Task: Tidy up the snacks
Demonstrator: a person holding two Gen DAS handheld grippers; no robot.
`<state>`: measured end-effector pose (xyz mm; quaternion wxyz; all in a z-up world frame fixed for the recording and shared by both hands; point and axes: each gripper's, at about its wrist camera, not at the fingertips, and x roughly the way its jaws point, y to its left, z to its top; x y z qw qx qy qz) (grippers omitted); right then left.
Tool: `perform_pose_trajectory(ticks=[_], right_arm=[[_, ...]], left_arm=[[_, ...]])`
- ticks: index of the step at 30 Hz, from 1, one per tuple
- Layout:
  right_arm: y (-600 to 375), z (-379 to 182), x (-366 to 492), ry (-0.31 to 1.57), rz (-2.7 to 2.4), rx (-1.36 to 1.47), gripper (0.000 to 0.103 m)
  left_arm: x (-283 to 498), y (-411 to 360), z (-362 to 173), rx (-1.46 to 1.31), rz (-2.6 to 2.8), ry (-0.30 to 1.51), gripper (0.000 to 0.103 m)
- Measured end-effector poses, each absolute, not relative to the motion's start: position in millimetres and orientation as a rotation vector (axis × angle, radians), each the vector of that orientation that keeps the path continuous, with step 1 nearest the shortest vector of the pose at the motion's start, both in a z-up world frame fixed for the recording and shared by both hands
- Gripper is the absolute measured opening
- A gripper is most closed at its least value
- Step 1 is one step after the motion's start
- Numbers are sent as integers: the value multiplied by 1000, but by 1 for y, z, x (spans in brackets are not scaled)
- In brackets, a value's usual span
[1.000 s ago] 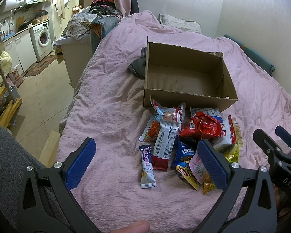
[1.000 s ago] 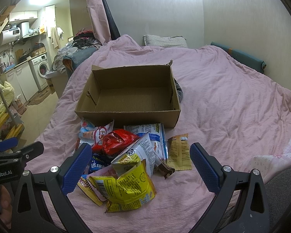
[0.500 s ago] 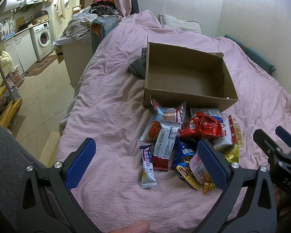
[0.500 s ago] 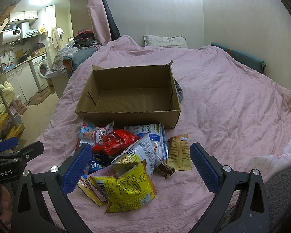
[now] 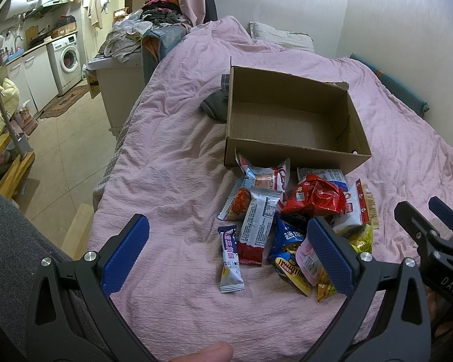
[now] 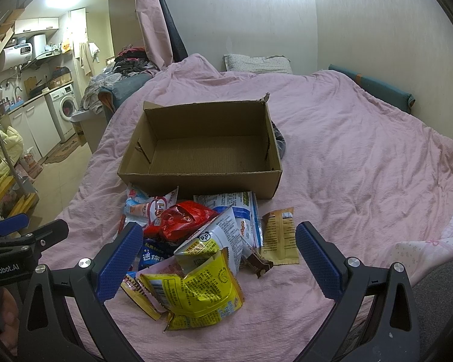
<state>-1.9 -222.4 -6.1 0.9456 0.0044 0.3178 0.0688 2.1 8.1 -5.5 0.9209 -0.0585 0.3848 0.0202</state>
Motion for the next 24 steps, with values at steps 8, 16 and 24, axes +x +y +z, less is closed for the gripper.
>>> perform_pose_trajectory(ticks=[8, 16, 24], right_arm=[[-233, -2, 9, 722, 220, 88, 103], [-237, -43, 29, 1002, 305, 119, 103], [-194, -73, 32, 1109, 340, -104, 103]], left_arm=[[2, 9, -6, -118, 54, 792, 103], [2, 26, -10, -150, 98, 820, 103], [4, 34, -12, -181, 109, 846, 103]])
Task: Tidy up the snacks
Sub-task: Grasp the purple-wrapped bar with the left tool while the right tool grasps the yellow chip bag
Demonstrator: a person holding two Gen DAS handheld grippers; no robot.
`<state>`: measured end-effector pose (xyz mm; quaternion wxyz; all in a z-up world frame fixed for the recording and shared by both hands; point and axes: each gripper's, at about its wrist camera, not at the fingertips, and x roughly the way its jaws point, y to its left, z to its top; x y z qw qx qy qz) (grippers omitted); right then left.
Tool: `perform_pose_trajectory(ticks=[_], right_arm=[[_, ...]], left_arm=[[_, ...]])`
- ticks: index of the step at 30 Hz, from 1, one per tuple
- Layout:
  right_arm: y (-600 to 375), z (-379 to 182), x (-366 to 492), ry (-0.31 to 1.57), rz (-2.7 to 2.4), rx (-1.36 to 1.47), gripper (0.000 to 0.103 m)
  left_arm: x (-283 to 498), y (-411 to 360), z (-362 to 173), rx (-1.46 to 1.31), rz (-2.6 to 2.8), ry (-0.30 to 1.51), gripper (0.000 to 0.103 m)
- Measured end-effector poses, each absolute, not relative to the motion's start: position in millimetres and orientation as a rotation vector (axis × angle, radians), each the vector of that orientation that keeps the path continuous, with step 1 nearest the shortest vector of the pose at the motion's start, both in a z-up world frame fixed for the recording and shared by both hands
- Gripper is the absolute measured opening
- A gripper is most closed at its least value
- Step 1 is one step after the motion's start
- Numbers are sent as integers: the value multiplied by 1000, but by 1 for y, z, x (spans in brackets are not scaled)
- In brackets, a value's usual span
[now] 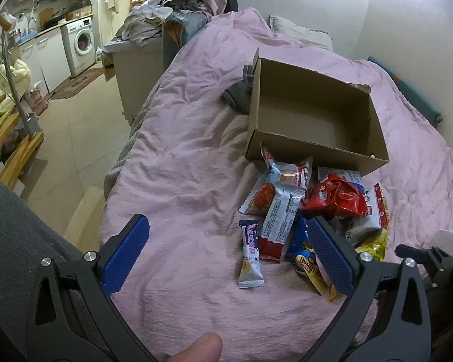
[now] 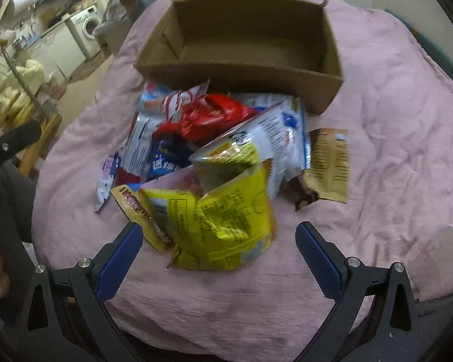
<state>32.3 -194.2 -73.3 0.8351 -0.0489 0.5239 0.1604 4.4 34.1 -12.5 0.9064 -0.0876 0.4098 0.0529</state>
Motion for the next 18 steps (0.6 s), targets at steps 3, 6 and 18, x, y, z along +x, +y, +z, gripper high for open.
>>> perform_pose_trajectory(ticks=[3, 6, 18], right_arm=[[-190, -88, 47, 1165, 341, -133, 103], [-194, -94, 53, 1196, 356, -124, 98], [-218, -69, 27, 1171, 416, 32, 58]], left_arm=[[6, 35, -14, -186, 113, 858, 103], [9, 37, -17, -184, 139, 880, 103], [70, 39, -67, -190, 108, 1234, 102]])
